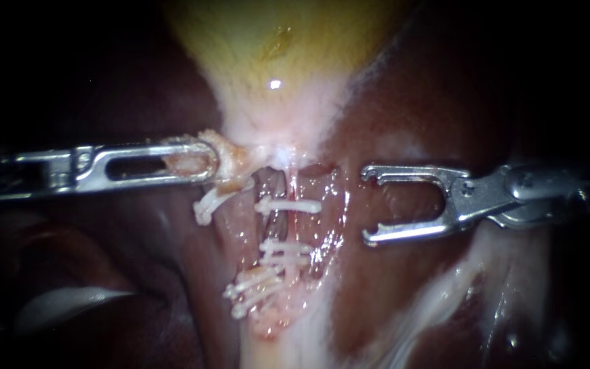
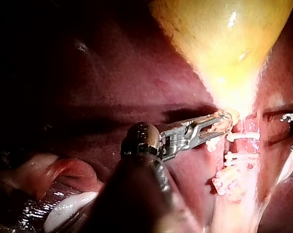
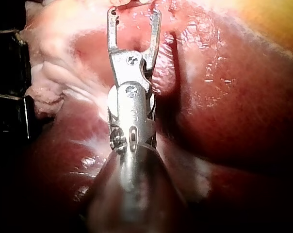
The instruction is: Going back third clip right tube
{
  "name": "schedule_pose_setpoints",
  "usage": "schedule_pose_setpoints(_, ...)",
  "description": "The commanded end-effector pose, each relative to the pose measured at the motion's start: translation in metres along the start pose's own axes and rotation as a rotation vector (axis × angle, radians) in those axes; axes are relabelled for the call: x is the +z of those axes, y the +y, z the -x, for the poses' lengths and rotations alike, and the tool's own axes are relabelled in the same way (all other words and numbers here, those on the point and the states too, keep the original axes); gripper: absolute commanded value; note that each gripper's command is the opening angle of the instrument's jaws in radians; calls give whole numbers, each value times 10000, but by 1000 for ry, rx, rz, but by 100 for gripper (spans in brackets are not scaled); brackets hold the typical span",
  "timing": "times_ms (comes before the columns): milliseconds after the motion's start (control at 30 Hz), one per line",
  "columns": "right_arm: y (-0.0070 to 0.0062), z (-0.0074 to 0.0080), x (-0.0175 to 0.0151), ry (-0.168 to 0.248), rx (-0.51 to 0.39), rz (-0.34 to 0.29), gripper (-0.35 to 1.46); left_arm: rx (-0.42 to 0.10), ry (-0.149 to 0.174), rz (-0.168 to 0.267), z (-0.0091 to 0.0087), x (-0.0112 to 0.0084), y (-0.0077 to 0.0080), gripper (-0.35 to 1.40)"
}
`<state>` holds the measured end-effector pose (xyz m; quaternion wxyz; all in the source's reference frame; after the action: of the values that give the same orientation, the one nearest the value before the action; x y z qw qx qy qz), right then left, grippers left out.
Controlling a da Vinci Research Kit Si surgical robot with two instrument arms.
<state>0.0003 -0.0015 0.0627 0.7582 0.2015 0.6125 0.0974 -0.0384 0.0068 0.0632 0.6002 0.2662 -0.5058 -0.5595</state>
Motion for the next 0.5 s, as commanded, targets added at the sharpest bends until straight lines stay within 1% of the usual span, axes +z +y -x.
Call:
schedule_pose_setpoints(33, 0, 0, 0, -2, 0, -1, 50, 2, 2, 1, -2, 3, 1, -35)
schedule_pose_setpoints(200, -2, -1, 1, -4, 0, -2, 50, 16, 21, 3, -14, 24, 10, -35)
schedule_pose_setpoints(300, -3, -2, 1, -4, 0, -3, 50, 14, 24, 7, -18, 33, 18, -35)
schedule_pose_setpoints(500, -6, -3, 2, -4, -13, -4, 50, 16, 34, 7, -15, 40, 32, -35)
